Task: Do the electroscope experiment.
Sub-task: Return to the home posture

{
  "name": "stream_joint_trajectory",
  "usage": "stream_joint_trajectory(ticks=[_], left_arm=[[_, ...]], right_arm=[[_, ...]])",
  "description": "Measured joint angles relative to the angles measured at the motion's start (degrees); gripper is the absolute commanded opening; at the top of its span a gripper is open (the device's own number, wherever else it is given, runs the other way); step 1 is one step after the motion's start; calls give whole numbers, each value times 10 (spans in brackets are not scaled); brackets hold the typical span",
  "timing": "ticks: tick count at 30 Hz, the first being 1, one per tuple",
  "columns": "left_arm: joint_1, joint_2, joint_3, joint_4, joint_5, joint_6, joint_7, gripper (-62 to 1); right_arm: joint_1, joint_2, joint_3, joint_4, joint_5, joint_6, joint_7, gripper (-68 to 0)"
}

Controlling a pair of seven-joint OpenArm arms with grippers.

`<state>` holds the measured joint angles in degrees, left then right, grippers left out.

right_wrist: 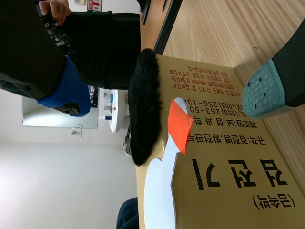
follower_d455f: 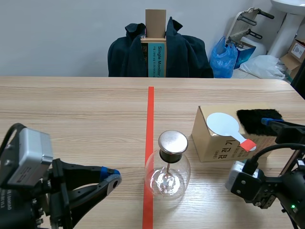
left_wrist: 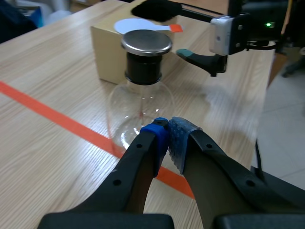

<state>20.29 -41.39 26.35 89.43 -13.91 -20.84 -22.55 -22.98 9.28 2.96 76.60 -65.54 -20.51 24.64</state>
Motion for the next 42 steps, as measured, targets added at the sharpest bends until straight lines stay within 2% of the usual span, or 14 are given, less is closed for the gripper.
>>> stream_joint_trajectory(ticks=[2, 3, 7, 8, 10, 12, 17, 20, 24, 27, 29, 36, 38, 42], left_arm=[[26, 0, -19, 16, 0, 22, 0, -518], [36, 0, -29, 21, 0, 29, 0, -443], [58, 0, -55, 28, 0, 38, -1, -13], [59, 0, -57, 28, 0, 42, -2, 14], [59, 0, -57, 28, -1, 44, -9, 14], [59, 1, -57, 28, 0, 48, -9, 14], [57, 1, -57, 28, 0, 48, -9, 14], [56, 1, -57, 28, 0, 48, -9, 14], [56, 1, -57, 28, 0, 48, -9, 14], [56, 1, -57, 28, 0, 47, -9, 14], [56, 1, -57, 28, 0, 48, -9, 14], [56, 1, -57, 28, 0, 48, -9, 14], [56, 1, -57, 28, 0, 48, -9, 14], [56, 1, -57, 28, 0, 48, -9, 14]], right_arm=[[-14, 4, -1, 0, 0, 0, 1, 4], [-25, 10, -1, 0, 4, 1, -3, 4], [-96, 52, 1, 0, 18, 2, -17, 4], [-117, 66, 6, 0, 20, 4, -2, 4], [-161, 94, 16, 0, 49, 4, 41, 4], [-202, 124, 24, 0, 112, 8, 106, 4], [-265, 224, 34, 6, 371, 89, 258, 4], [-274, 278, 35, 36, 505, 139, 297, 4], [-274, 321, 36, 103, 616, 218, 308, 4], [-274, 344, 36, 156, 664, 266, 304, 4], [-272, 358, 36, 192, 671, 291, 288, 4], [-218, 368, 36, 316, 669, 358, 106, 4], [-190, 368, 35, 341, 675, 371, 57, 4], [-162, 368, 35, 370, 741, 372, 0, 4]])
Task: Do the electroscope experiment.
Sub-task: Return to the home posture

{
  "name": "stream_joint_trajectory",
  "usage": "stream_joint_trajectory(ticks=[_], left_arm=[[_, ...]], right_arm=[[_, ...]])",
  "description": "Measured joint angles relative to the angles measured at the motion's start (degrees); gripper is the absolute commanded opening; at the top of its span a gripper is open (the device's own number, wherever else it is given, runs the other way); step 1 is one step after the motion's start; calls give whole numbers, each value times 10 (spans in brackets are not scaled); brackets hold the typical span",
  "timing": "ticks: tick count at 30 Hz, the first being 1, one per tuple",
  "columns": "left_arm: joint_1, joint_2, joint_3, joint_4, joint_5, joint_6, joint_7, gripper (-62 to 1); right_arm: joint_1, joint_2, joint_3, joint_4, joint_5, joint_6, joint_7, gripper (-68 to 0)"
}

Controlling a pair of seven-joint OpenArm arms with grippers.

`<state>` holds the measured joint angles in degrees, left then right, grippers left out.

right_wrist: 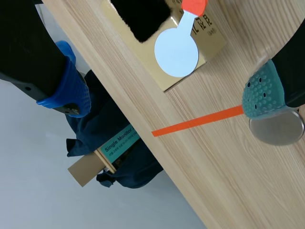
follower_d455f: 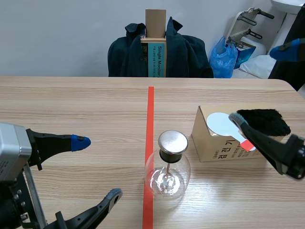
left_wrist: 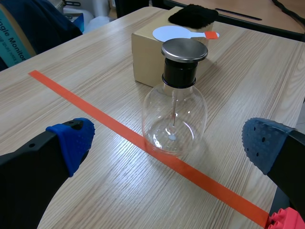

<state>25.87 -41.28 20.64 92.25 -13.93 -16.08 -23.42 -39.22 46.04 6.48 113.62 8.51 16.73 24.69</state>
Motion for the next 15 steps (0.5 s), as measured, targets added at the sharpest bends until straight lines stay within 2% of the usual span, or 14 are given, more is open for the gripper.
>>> stream_joint_trajectory(ticks=[3, 5, 15], left_arm=[[0, 0, 0, 0, 0, 0, 0, 14], [0, 0, 0, 0, 0, 0, 0, 14], [0, 0, 0, 0, 4, 0, 4, 14]], right_arm=[[-2, 0, 0, 2, 10, 1, -8, 4], [-5, -2, 0, 2, 9, 12, -8, 4], [-7, -66, 0, -2, 8, 11, -8, 4]])
